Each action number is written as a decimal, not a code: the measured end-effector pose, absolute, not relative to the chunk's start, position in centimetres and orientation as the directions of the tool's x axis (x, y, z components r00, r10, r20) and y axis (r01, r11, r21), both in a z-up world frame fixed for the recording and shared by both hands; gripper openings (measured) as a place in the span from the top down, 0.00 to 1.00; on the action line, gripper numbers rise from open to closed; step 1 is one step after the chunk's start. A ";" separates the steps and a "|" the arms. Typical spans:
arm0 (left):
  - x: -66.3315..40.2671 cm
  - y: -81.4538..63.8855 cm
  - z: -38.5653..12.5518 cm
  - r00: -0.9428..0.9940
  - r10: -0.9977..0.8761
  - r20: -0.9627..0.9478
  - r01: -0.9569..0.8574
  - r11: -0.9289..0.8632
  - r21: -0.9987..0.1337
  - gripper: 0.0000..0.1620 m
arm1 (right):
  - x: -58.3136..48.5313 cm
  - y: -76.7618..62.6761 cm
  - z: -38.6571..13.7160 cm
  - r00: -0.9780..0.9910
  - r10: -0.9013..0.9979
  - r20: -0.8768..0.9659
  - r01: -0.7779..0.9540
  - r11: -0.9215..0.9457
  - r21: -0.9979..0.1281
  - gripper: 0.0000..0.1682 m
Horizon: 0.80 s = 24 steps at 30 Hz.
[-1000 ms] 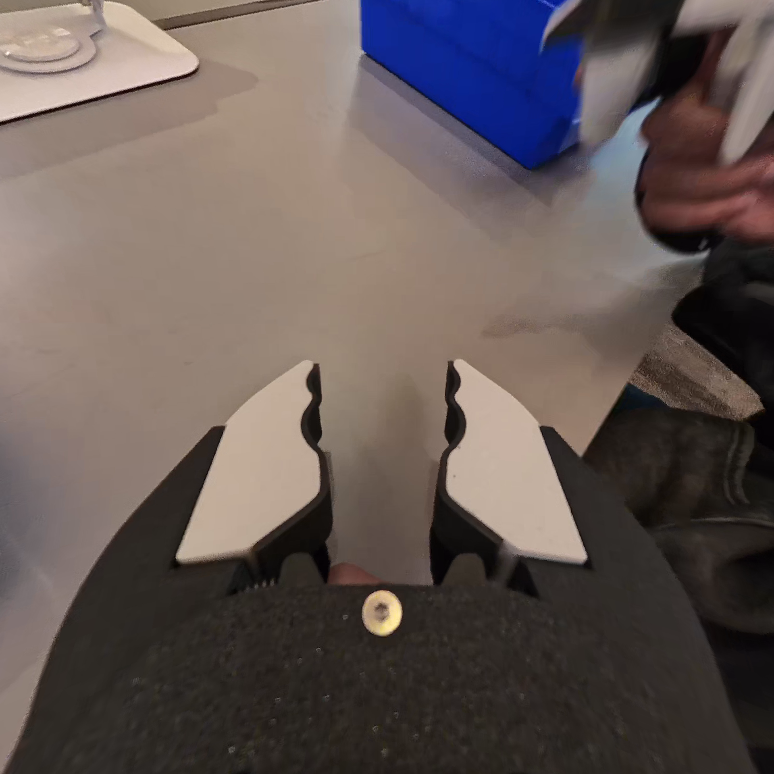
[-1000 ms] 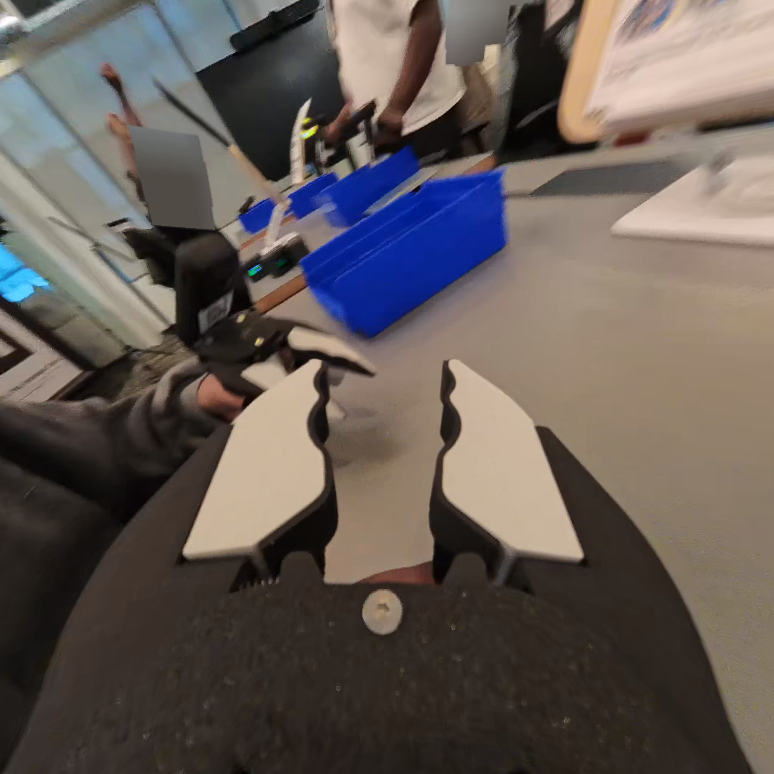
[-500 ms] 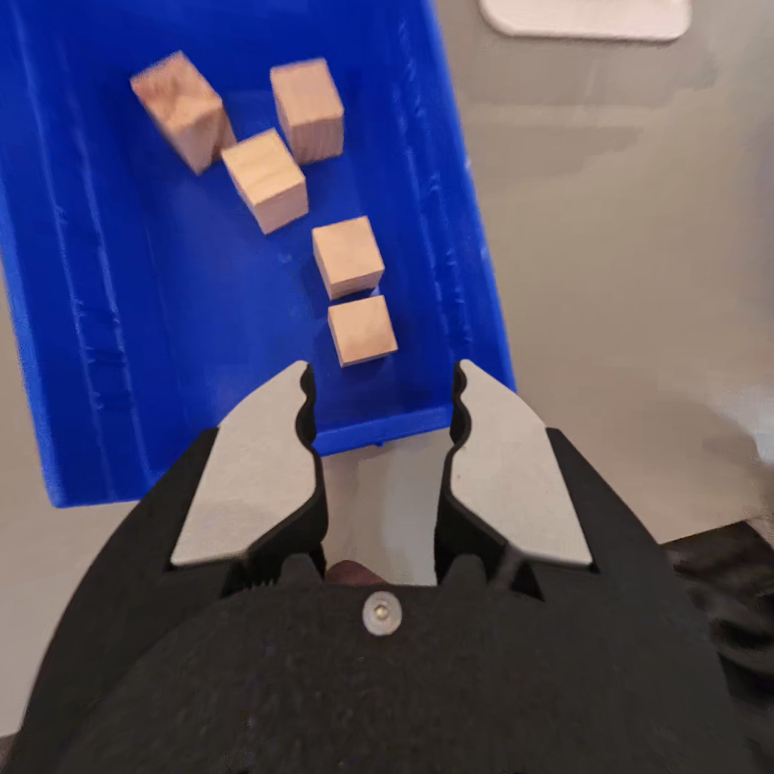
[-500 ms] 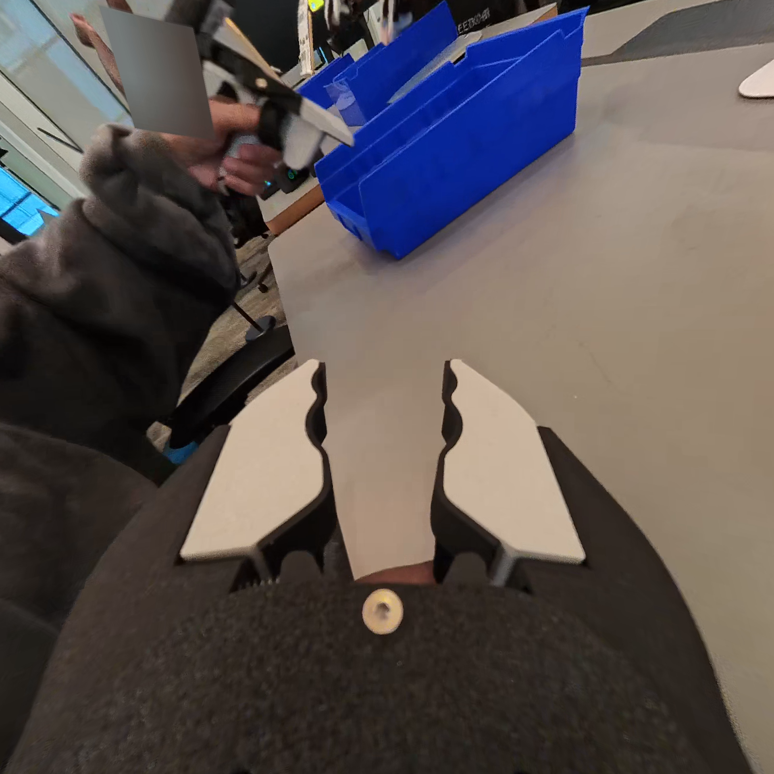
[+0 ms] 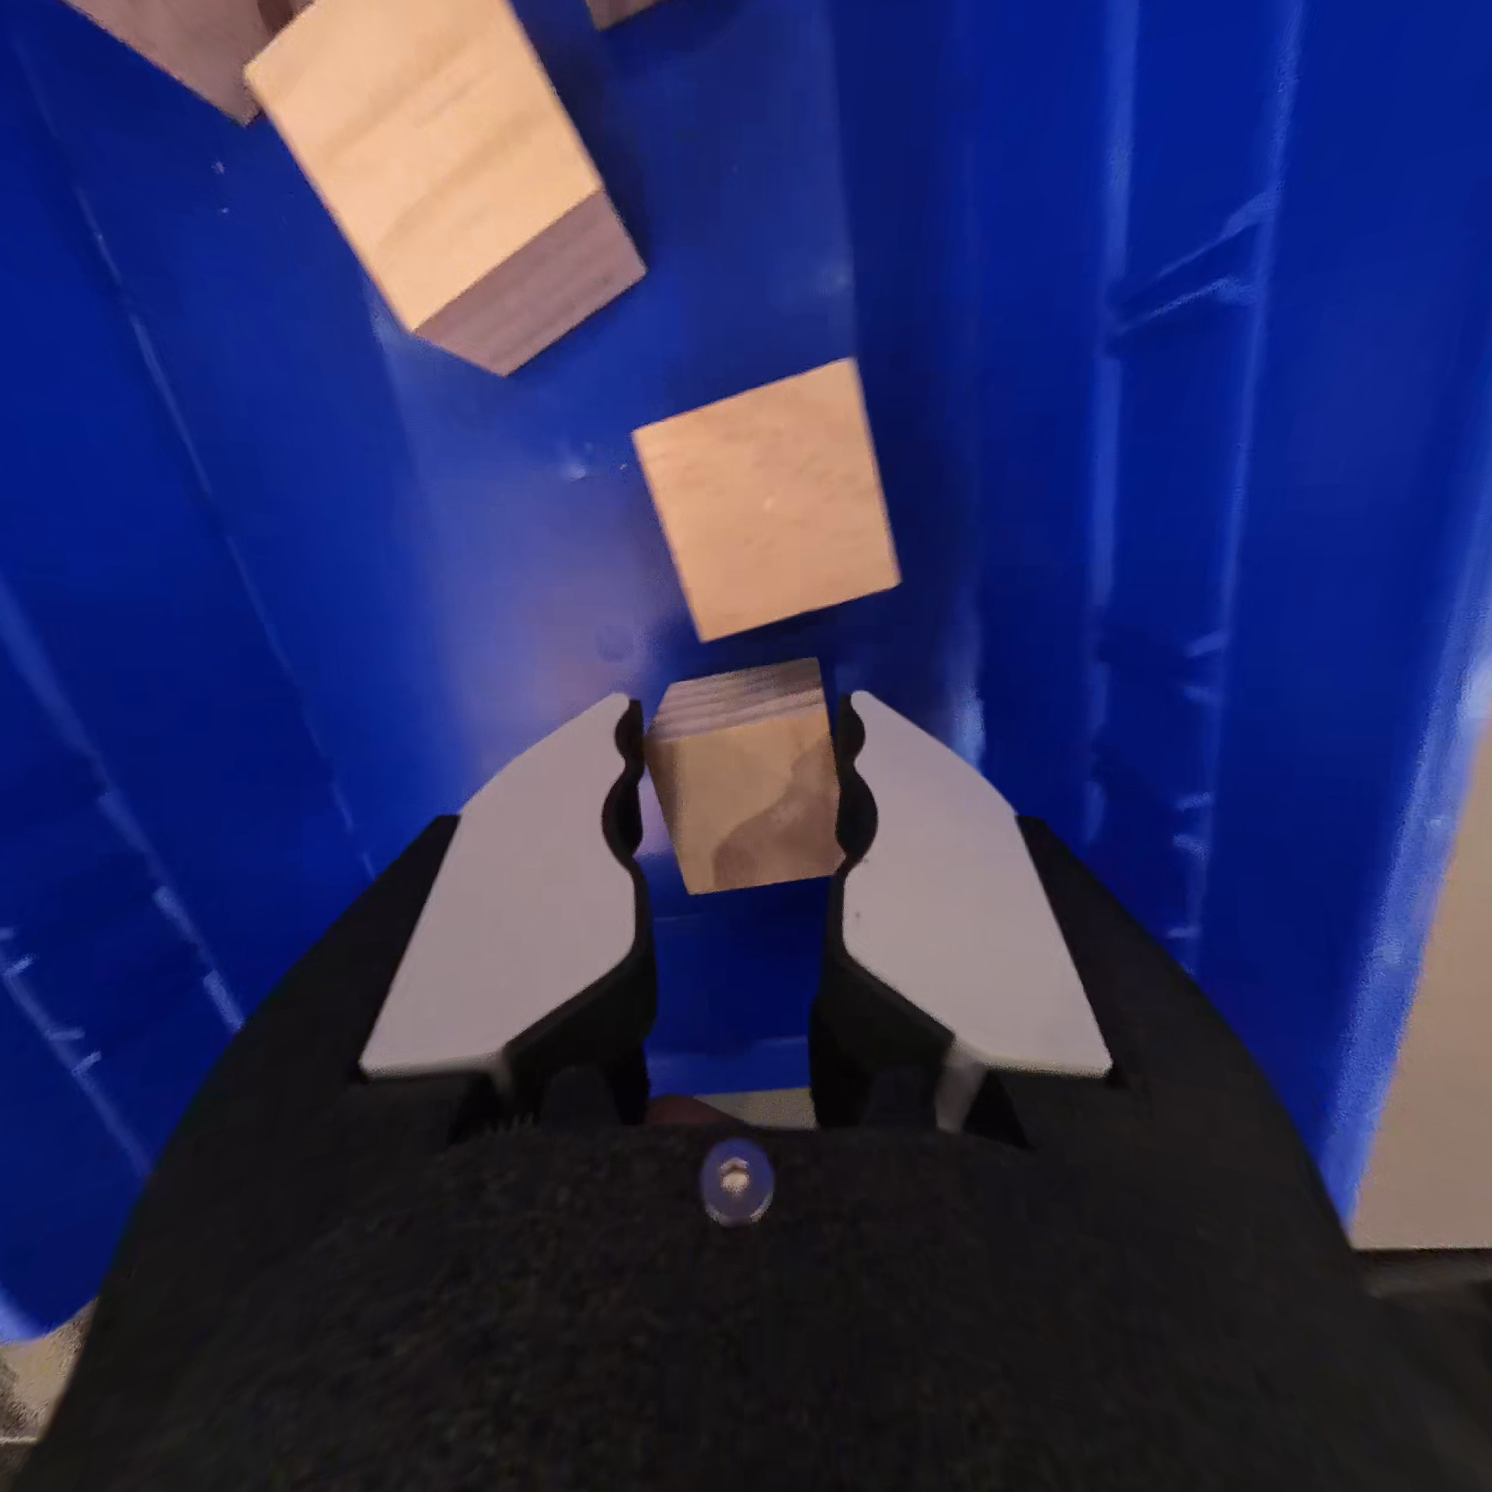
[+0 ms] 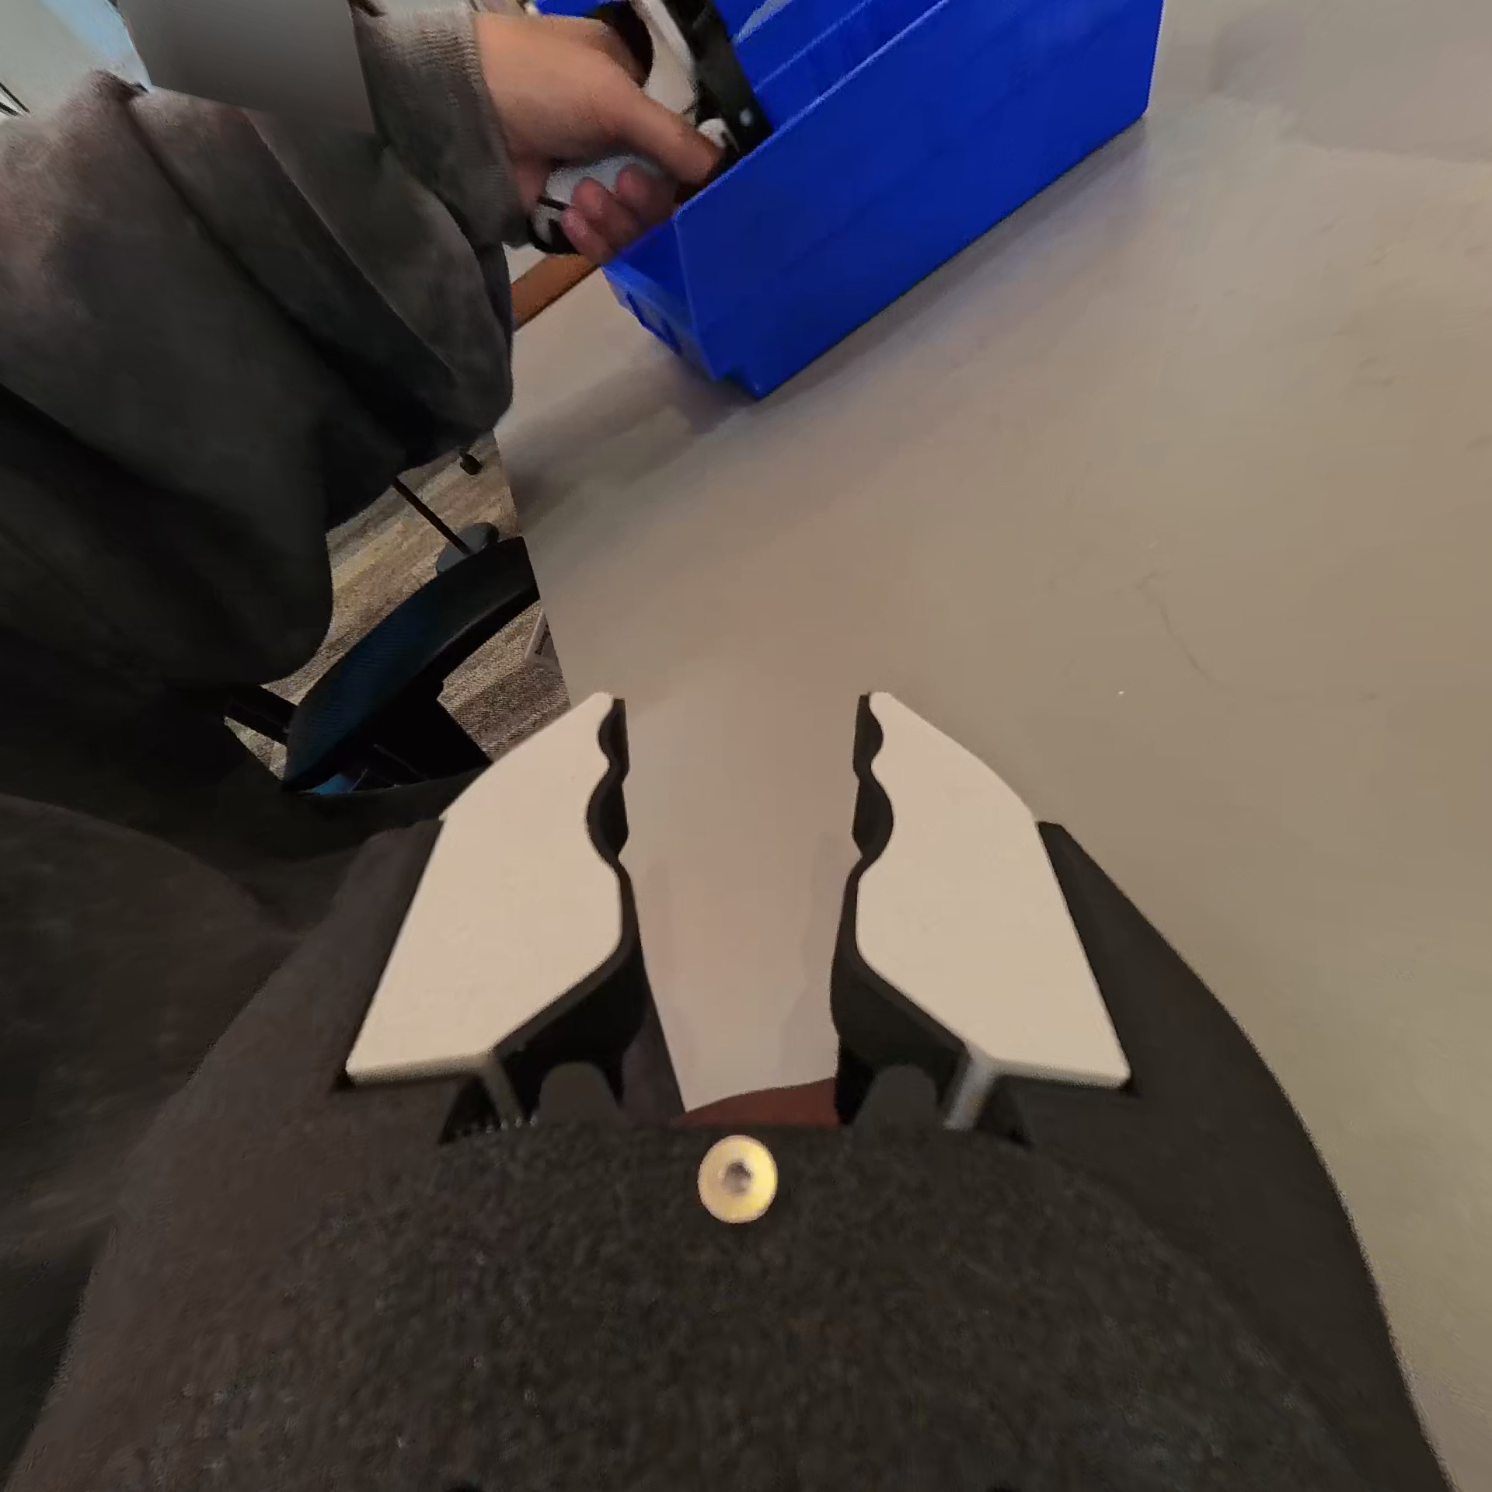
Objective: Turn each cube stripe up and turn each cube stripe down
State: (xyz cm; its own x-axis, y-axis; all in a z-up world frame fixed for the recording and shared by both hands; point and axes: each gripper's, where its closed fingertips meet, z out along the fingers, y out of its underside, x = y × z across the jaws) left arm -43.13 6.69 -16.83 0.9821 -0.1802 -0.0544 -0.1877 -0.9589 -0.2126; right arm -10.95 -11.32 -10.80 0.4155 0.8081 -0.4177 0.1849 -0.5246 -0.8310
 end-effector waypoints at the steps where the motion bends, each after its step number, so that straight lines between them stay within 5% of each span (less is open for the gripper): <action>1: -43.9 6.5 -16.7 0.983 -0.173 -0.064 -0.183 -0.959 -0.215 0.72 | -10.8 -11.2 -10.8 0.421 0.806 -0.415 0.183 -0.524 -0.832 0.68; 5: -46.2 5.7 -14.9 0.990 -0.143 0.008 -0.136 -0.956 -0.259 0.72 | -10.5 -10.7 -10.8 0.414 0.789 -0.455 0.148 -0.551 -0.821 0.68; 13: -39.3 6.4 -4.8 0.794 -0.387 0.469 0.015 -0.758 -0.652 0.73 | -10.2 -7.6 -8.9 0.302 0.673 -0.676 -0.099 -0.683 -0.724 0.70; 18: -27.2 3.2 0.8 0.509 -0.715 0.480 0.013 -0.552 -0.834 0.73 | -12.4 -4.3 -5.1 0.125 0.670 -0.732 -0.202 -0.705 -0.680 0.66; 24: -16.8 -0.3 2.4 0.264 -0.852 0.452 0.017 -0.464 -0.886 0.73 | -16.3 -4.0 -2.5 0.000 0.715 -0.699 -0.226 -0.681 -0.697 0.59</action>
State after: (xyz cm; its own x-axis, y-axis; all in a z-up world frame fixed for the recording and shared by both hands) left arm -16.77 -0.29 2.40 0.2637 -0.8524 0.4515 0.0174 -0.4638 -0.8858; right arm -16.28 -3.99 -2.53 -0.0003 0.7154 -0.6987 -0.2256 -0.6807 -0.6969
